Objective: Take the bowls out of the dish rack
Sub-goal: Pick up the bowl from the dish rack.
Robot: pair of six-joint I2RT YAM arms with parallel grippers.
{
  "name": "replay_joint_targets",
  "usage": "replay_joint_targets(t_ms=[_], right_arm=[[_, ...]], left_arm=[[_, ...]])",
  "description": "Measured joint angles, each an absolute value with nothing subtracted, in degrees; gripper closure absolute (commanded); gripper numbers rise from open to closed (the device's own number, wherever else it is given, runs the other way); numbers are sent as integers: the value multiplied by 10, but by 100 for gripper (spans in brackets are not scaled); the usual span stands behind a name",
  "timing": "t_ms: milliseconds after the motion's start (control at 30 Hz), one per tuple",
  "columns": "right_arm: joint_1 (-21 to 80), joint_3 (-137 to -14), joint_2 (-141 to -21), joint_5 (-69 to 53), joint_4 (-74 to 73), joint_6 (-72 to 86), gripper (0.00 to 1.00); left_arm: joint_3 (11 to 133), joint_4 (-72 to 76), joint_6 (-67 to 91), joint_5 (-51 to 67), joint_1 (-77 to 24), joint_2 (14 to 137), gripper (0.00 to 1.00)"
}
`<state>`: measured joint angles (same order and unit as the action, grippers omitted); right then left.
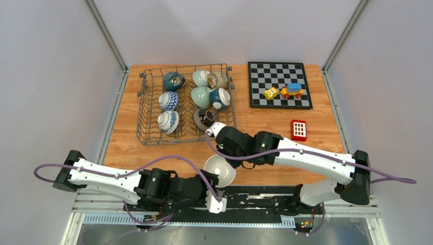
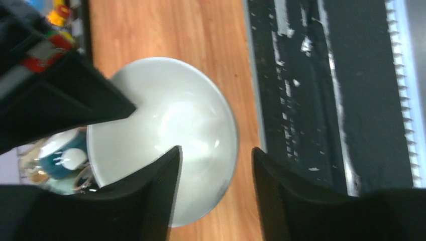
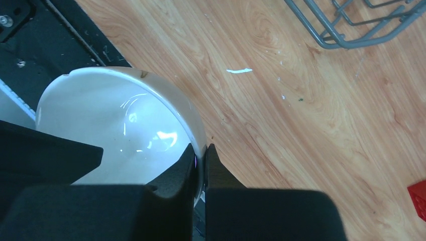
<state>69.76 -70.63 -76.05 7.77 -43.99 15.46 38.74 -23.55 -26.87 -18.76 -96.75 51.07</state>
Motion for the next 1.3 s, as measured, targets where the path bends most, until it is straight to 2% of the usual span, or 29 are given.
replay_joint_targets(t_ms=[33, 67, 133, 367, 500, 733, 1033, 1133, 1300], right_arm=[[698, -706, -760, 84, -444, 157, 100], [698, -706, -760, 93, -449, 160, 100], [698, -706, -757, 120, -456, 169, 100], [689, -679, -675, 216, -463, 208, 100], [664, -634, -611, 249, -457, 238, 100], [641, -557, -578, 269, -449, 295, 100], [618, -542, -566, 277, -418, 366, 100], [614, -540, -573, 274, -407, 384, 100], [596, -540, -593, 250, -398, 410, 100]], left_arm=[[387, -230, -258, -201, -967, 509, 5], [386, -224, -245, -215, -967, 505, 1], [382, -208, -216, -246, -967, 491, 0], [368, -177, -74, -388, -962, 437, 0], [386, -192, 65, -439, -907, 441, 0], [426, -198, 307, -382, -758, 506, 0], [462, -195, 569, -362, -705, 573, 0], [501, -229, 608, -361, -702, 623, 11], [508, -258, 635, -355, -702, 634, 26]])
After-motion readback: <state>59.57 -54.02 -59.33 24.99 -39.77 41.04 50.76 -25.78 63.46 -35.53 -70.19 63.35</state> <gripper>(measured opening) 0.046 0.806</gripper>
